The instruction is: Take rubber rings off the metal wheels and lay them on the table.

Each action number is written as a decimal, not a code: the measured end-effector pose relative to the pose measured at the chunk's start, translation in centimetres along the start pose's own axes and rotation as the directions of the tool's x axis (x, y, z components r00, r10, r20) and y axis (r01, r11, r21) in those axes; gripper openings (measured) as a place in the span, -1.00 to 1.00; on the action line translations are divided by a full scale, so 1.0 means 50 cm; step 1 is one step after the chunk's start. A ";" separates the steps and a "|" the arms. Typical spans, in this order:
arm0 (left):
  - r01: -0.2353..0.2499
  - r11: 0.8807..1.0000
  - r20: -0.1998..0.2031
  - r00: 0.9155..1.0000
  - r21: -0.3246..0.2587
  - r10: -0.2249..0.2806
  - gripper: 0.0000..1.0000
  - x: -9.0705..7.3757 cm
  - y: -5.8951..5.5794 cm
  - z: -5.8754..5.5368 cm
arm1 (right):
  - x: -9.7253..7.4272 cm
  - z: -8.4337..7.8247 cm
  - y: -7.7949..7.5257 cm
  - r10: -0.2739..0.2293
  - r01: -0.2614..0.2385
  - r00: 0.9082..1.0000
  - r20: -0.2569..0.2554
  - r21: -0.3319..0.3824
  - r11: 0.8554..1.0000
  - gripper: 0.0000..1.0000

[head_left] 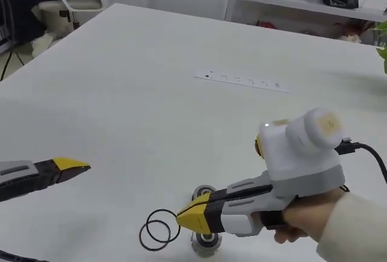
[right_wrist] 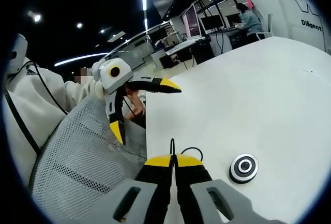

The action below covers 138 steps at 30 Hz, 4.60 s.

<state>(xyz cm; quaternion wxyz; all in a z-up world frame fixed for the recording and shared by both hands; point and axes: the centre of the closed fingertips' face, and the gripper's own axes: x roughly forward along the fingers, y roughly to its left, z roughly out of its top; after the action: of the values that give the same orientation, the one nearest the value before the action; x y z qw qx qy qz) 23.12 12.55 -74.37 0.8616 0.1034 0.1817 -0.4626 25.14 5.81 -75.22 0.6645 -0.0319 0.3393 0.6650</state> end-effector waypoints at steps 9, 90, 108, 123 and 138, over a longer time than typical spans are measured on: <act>0.002 1.000 0.000 1.000 -0.012 -0.002 0.94 0.001 0.001 -0.005 | 0.010 -0.014 -0.011 -0.001 0.001 1.000 -0.026 -0.006 1.000 -1.00; -0.011 1.000 0.007 1.000 -0.013 0.011 0.95 -0.003 0.005 0.008 | -0.082 -0.030 -0.076 -0.169 0.169 0.985 0.014 0.033 0.985 -0.78; 0.011 1.000 -0.009 1.000 0.015 -0.010 0.93 0.002 0.014 0.025 | -0.180 0.007 -0.109 -0.272 0.275 0.957 0.101 -0.022 0.961 -0.68; 0.039 0.999 0.028 0.999 0.011 -0.039 0.94 0.006 0.034 0.090 | -0.200 0.004 -0.121 -0.289 0.294 0.949 0.130 -0.023 0.956 -0.59; 0.082 0.993 0.084 0.993 0.079 -0.089 0.85 0.050 0.037 0.177 | -0.194 -0.020 -0.142 -0.281 0.284 0.953 0.117 -0.017 0.959 -0.58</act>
<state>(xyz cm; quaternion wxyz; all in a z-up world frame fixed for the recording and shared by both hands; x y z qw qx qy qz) 27.88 8.61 -67.28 0.8435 0.1078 0.1305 -0.5098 32.26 -3.86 -74.12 0.7703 -0.0535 0.2816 0.5696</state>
